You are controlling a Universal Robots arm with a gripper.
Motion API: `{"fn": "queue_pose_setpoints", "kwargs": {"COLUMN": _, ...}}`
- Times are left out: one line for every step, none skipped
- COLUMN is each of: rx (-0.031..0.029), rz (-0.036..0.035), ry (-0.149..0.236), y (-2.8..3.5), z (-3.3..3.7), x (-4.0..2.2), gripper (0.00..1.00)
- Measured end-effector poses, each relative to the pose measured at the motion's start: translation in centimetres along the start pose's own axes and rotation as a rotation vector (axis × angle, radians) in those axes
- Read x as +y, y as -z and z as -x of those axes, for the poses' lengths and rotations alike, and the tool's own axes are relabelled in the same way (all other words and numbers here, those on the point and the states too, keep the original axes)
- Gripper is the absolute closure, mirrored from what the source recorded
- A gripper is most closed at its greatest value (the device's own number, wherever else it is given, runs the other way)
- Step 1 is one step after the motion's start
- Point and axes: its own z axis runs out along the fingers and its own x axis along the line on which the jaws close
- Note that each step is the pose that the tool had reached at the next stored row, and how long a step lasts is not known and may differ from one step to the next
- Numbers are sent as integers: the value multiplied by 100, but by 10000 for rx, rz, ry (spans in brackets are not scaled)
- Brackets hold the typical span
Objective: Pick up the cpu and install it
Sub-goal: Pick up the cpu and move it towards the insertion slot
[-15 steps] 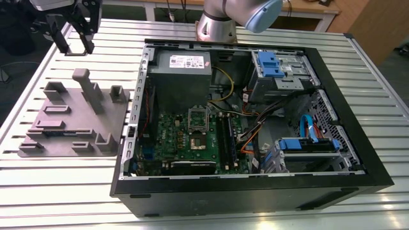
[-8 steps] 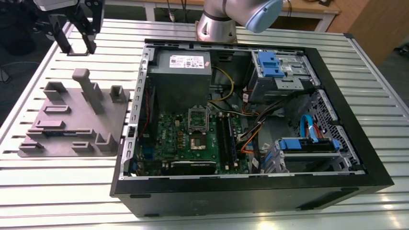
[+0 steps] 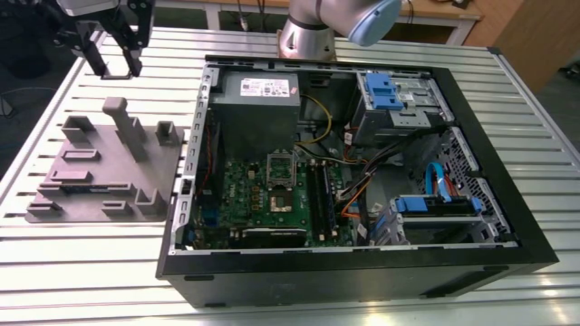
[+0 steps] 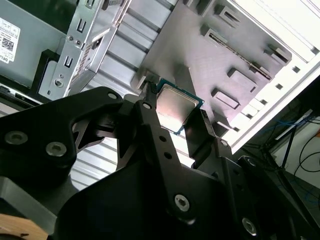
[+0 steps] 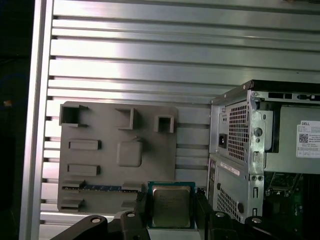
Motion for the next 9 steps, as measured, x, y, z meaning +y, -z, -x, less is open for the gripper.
{"fn": "queue_pose_setpoints", "kwargs": {"rx": 0, "rz": 0, "ry": 0, "y": 0, "z": 16, "x": -1, "gripper": 53}}
{"fn": "queue_pose_setpoints", "kwargs": {"rx": -1, "rz": 0, "ry": 0, "y": -1, "z": 33, "x": -1, "gripper": 53}}
{"fn": "queue_pose_setpoints", "kwargs": {"rx": 0, "rz": 0, "ry": 0, "y": -1, "z": 50, "x": -2, "gripper": 53}}
{"fn": "queue_pose_setpoints", "kwargs": {"rx": -1, "rz": 0, "ry": 0, "y": -1, "z": 68, "x": -2, "gripper": 53}}
{"fn": "queue_pose_setpoints", "kwargs": {"rx": -1, "rz": 0, "ry": 0, "y": -1, "z": 86, "x": -3, "gripper": 53}}
{"fn": "queue_pose_setpoints", "kwargs": {"rx": -1, "rz": 0, "ry": 0, "y": -2, "z": 104, "x": -3, "gripper": 53}}
{"fn": "queue_pose_setpoints", "kwargs": {"rx": 0, "rz": 0, "ry": 0, "y": -2, "z": 123, "x": -4, "gripper": 53}}
{"fn": "queue_pose_setpoints", "kwargs": {"rx": -1, "rz": 1, "ry": 0, "y": -2, "z": 139, "x": -5, "gripper": 53}}
{"fn": "queue_pose_setpoints", "kwargs": {"rx": -1, "rz": 0, "ry": 0, "y": -2, "z": 154, "x": -5, "gripper": 53}}
